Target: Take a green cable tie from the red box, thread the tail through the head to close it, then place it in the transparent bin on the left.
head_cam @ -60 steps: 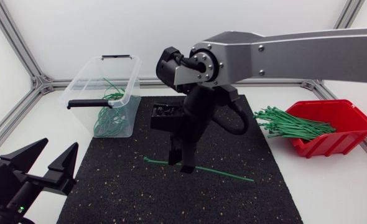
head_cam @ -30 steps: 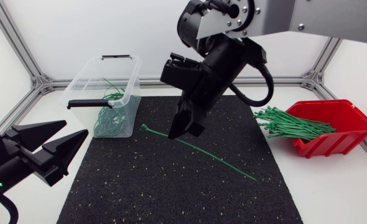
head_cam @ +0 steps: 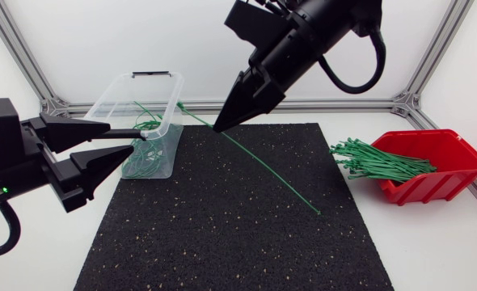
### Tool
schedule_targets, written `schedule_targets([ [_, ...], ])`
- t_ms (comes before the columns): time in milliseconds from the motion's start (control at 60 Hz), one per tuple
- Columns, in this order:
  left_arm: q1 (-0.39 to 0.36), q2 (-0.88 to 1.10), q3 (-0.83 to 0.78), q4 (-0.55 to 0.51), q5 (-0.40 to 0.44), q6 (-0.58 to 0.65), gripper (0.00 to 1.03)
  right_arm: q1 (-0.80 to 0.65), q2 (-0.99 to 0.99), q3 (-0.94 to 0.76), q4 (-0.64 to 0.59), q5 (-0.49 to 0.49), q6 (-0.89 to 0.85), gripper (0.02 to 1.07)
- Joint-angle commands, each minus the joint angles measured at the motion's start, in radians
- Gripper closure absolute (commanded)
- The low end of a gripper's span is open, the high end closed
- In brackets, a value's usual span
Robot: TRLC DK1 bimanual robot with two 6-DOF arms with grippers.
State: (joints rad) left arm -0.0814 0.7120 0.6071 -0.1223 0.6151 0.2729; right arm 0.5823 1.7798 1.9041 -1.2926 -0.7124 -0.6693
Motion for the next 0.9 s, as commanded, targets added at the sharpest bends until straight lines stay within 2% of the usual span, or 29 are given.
schedule_targets([
  [0, -0.011, 0.070, 0.060, 0.023, 0.046, 0.043, 0.20, -0.019, 0.041, 0.036, -0.037, -0.044, -0.012, 1.01],
  [33, -0.009, 0.095, 0.072, 0.026, 0.067, 0.043, 0.20, -0.024, 0.053, 0.046, -0.048, -0.056, -0.021, 1.01],
  [100, 0.002, 0.170, 0.109, 0.024, 0.161, 0.046, 0.20, -0.027, 0.067, 0.050, -0.053, -0.079, -0.035, 1.01],
  [200, 0.000, 0.208, 0.128, 0.032, 0.221, 0.074, 0.20, -0.032, 0.092, 0.056, -0.065, -0.110, -0.059, 1.01],
  [300, -0.006, 0.245, 0.141, 0.050, 0.314, 0.104, 0.20, -0.038, 0.110, 0.064, -0.068, -0.128, -0.069, 1.01],
  [483, -0.031, 0.287, 0.122, 0.165, 0.379, 0.106, 0.20, -0.047, 0.133, 0.079, -0.091, -0.151, -0.105, 1.01],
  [550, -0.029, 0.314, 0.105, 0.237, 0.430, 0.106, 0.20, -0.056, 0.150, 0.095, -0.128, -0.173, -0.147, 1.01],
  [783, -0.024, 0.403, 0.103, 0.309, 0.535, 0.137, 0.20, -0.075, 0.204, 0.119, -0.185, -0.211, -0.239, 1.01],
  [883, -0.027, 0.428, 0.106, 0.337, 0.543, 0.137, 0.20, -0.079, 0.242, 0.150, -0.232, -0.237, -0.291, 1.01],
])
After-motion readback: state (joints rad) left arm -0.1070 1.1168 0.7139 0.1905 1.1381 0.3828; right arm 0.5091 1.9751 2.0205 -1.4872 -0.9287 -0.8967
